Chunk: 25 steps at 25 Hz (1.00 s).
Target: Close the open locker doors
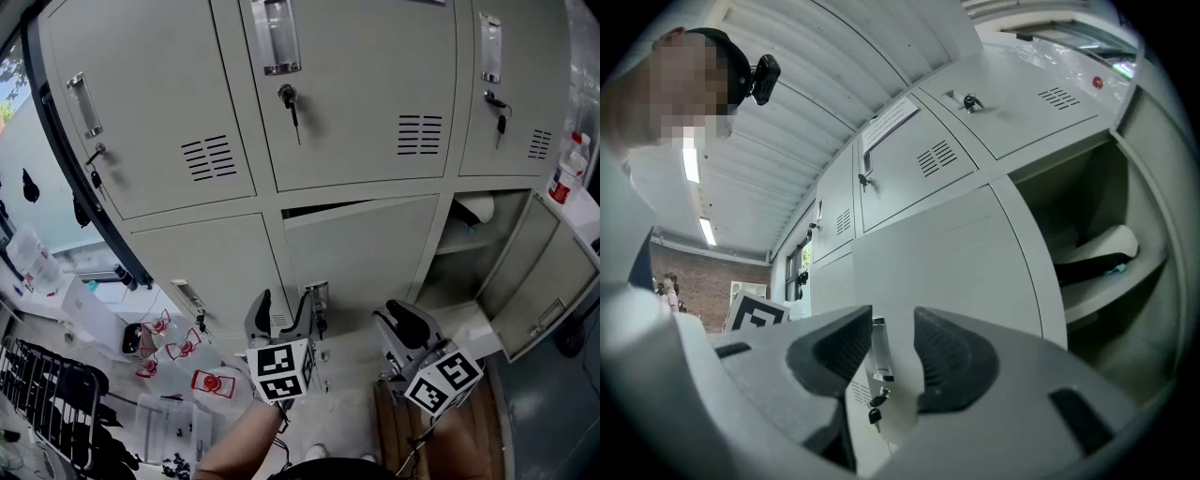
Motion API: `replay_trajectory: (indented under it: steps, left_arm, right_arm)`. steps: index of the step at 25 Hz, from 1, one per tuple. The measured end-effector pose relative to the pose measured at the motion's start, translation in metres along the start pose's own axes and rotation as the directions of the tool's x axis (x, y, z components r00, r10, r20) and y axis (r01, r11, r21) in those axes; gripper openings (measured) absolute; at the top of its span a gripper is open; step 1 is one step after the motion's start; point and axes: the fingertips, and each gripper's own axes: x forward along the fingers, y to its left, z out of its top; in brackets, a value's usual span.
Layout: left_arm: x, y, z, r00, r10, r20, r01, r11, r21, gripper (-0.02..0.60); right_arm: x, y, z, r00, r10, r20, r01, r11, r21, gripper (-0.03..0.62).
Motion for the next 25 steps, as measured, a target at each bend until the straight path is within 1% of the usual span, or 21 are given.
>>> replay_trajectory:
  steps: [4,9,16,25]
  left_arm:
    - [0.007,0.005,0.001,1.000,0.025,0.006,-0.025,1.000,0.008,0.298]
    - [0.016,0.013,0.002,0.996,0.083,0.025,-0.084,0.996,0.019,0.331]
    - [0.023,0.018,0.004,0.987,0.151,0.048,-0.153,0.987,0.049,0.344]
    - [0.030,0.021,0.002,0.984,0.174,0.041,-0.175,0.984,0.038,0.344]
  right_arm:
    - [0.005,-0.004,0.000,1.000,-0.006,0.001,0.006,1.000,0.002,0.127]
    - [0.012,-0.008,-0.003,1.000,-0.006,-0.005,0.006,1.000,0.005,0.127]
    - [0.016,-0.013,-0.006,1.000,0.005,-0.020,-0.005,1.000,0.006,0.127]
    - [0.015,-0.020,-0.005,0.999,0.011,-0.034,-0.011,1.000,0.005,0.127]
